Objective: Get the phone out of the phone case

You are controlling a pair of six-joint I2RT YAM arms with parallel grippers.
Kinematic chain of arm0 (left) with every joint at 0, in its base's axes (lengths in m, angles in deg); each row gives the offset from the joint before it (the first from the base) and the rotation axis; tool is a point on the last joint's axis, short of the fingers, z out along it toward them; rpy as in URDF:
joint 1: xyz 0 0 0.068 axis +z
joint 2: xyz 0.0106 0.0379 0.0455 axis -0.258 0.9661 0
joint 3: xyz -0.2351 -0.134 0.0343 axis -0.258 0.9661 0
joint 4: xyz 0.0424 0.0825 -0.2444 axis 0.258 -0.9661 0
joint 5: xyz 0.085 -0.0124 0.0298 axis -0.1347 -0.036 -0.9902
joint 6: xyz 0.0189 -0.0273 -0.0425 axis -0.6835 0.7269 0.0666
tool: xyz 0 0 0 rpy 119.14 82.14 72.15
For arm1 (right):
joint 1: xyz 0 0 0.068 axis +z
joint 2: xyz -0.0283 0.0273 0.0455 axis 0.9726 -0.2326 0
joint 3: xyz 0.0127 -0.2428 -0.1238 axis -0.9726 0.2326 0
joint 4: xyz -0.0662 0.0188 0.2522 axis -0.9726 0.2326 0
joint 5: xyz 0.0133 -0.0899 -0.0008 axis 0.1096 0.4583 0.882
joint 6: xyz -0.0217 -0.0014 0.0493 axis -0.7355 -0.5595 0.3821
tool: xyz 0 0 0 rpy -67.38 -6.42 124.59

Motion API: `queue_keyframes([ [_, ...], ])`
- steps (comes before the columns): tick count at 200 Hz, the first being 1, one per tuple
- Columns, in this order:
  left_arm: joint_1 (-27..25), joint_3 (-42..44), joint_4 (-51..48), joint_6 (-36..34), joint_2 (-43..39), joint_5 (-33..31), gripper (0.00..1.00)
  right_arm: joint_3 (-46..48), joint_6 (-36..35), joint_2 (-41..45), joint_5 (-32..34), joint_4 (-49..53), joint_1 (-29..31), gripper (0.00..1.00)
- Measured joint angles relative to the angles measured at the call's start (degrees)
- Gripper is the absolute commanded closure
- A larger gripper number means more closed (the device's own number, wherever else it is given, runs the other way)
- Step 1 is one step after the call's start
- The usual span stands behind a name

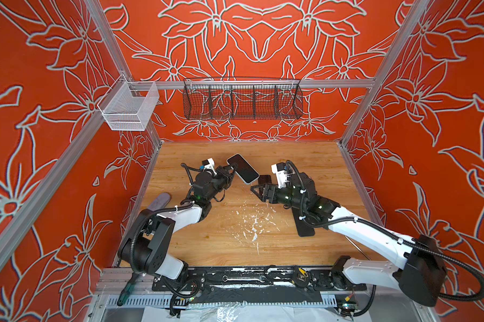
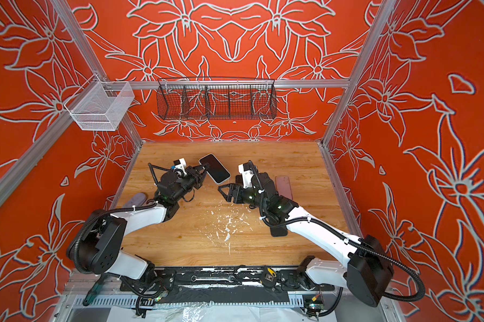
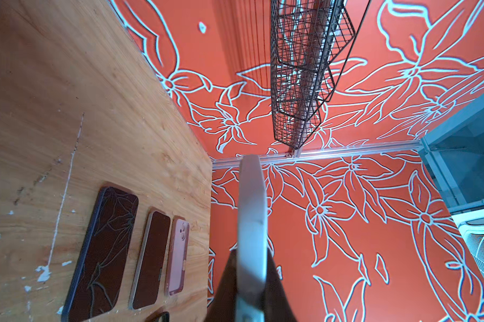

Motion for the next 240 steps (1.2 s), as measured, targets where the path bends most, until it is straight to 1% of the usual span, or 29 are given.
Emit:
queue_keyframes([
  [54, -0.2, 0.0, -1.6, -1.1, -3.8, -2.2, 1.0, 1.2, 2.8, -2.4, -3.3, -5.6, 0.0, 0.22],
  [88, -0.5, 0.1, -1.7, -1.4, -4.7, -3.4, 1.0, 1.7, 4.8, -3.7, -4.5, -9.4, 0.0, 0.27],
  [121, -0.6, 0.1, -1.8, -1.4, -4.7, -3.6, 1.0, 2.8, 6.0, -3.8, -4.4, -11.8, 0.0, 0.3],
  [195, -1.9, 0.1, 1.0, -0.9, -2.2, -2.8, 1.0, 3.7, 7.9, -4.9, -3.0, -16.0, 0.9, 0.32],
  [240, -2.4, 0.1, 2.2, -0.1, -2.0, -2.8, 1.0, 3.7, 9.9, -7.8, -1.2, -19.8, 1.3, 0.35],
])
